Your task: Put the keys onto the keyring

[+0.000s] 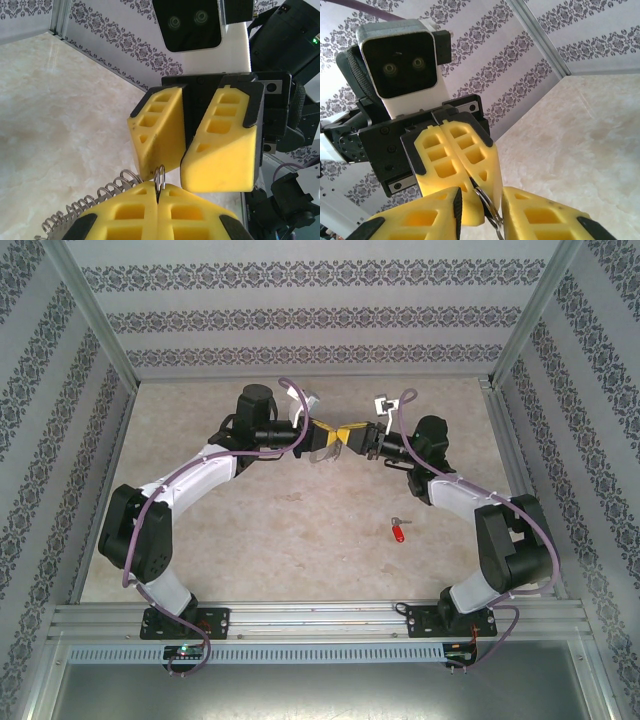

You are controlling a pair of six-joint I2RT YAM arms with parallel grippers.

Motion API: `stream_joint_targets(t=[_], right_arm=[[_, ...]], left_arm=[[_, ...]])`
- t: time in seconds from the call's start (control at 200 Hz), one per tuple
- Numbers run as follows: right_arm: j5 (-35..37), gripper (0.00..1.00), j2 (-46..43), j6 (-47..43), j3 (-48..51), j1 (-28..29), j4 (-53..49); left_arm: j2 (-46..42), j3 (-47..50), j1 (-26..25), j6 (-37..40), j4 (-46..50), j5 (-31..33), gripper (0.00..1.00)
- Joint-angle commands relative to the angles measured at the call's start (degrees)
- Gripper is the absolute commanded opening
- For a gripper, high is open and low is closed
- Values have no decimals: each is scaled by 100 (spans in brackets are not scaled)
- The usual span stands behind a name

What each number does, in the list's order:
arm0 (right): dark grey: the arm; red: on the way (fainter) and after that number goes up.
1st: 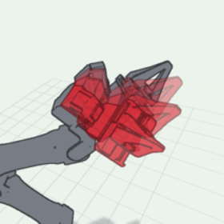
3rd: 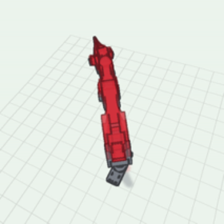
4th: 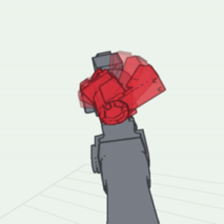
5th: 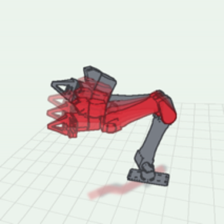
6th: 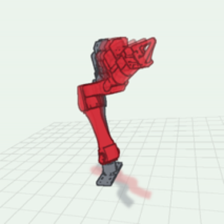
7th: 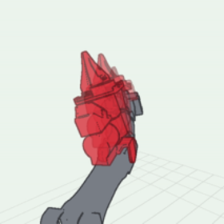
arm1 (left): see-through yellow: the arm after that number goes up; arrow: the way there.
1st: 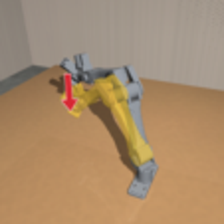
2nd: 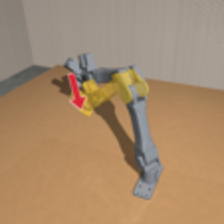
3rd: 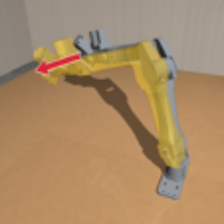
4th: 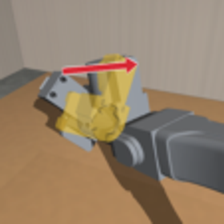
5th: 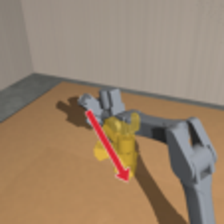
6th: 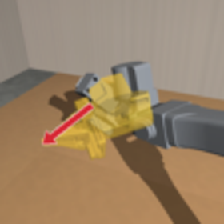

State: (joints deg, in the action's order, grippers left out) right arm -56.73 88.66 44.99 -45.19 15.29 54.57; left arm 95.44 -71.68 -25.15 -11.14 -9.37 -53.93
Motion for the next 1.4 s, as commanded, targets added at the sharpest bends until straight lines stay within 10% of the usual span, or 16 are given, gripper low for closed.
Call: stream_joint_targets(t=[0.0,0.34,0.625,1.394], right_arm=[[-207,25,-105,-126,89,72,142],[-96,0,-155,-203,116,53,116],[161,0,-371,-431,15,-122,-174],[373,0,-632,-476,-41,-144,-177]], left_arm=[[-157,-136,-62,-59,-267,-98,0],[-157,-128,-62,-90,-269,-41,0],[-474,26,-62,-51,-320,708,41],[-465,466,-62,-911,-1101,482,40]])
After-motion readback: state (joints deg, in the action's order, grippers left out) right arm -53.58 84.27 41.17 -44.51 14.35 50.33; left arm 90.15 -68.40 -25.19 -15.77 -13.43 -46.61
